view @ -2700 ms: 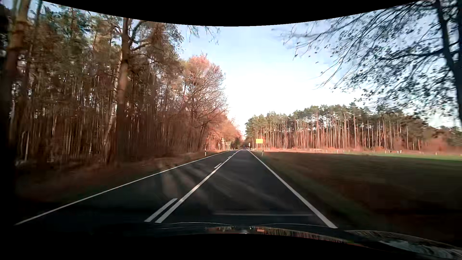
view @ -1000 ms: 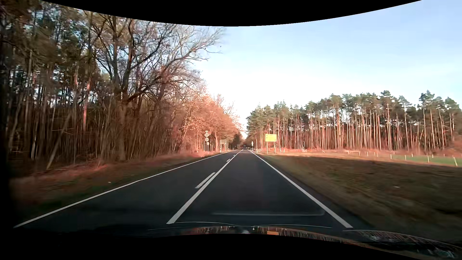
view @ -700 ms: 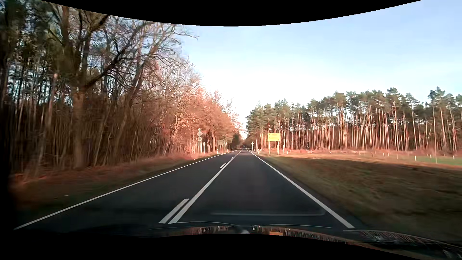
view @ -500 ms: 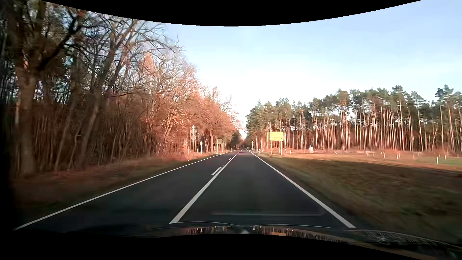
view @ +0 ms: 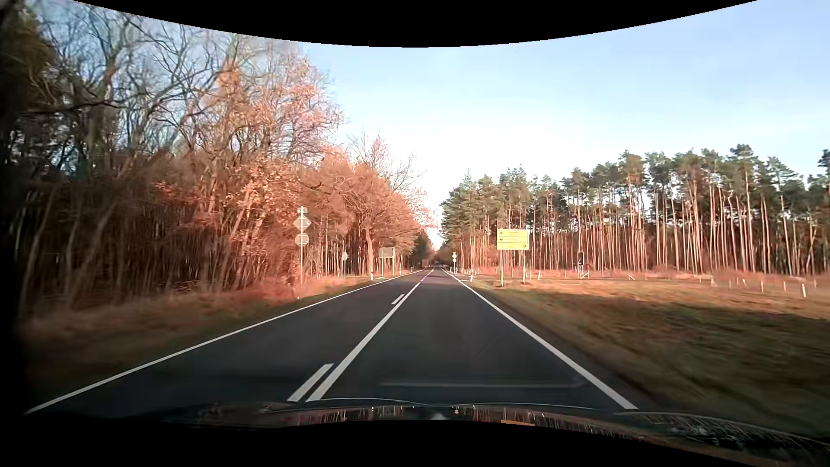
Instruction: Follow the waypoints while adhering to traffic rules and regulations
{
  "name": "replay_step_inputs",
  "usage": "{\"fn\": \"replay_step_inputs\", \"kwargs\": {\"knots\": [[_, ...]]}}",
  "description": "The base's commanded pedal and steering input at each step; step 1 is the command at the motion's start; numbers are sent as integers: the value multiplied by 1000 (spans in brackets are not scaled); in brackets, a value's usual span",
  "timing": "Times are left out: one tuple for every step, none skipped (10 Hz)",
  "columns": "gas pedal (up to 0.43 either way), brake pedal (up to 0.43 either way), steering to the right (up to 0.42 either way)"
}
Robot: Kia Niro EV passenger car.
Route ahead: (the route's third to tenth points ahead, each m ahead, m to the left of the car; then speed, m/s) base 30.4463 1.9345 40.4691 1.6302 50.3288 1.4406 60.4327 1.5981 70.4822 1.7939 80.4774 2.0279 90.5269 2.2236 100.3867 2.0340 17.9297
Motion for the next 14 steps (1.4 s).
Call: {"fn": "replay_step_inputs", "kwargs": {"knots": [[118, 0, 1], [118, 0, 1], [130, 0, 1], [130, 0, 1], [130, 0, 1], [130, 0, 1], [130, 0, 1], [130, 0, 1], [138, 0, 1], [138, 0, 0], [138, 0, 0], [138, 0, 0], [138, 0, 0], [138, 0, 1]]}}
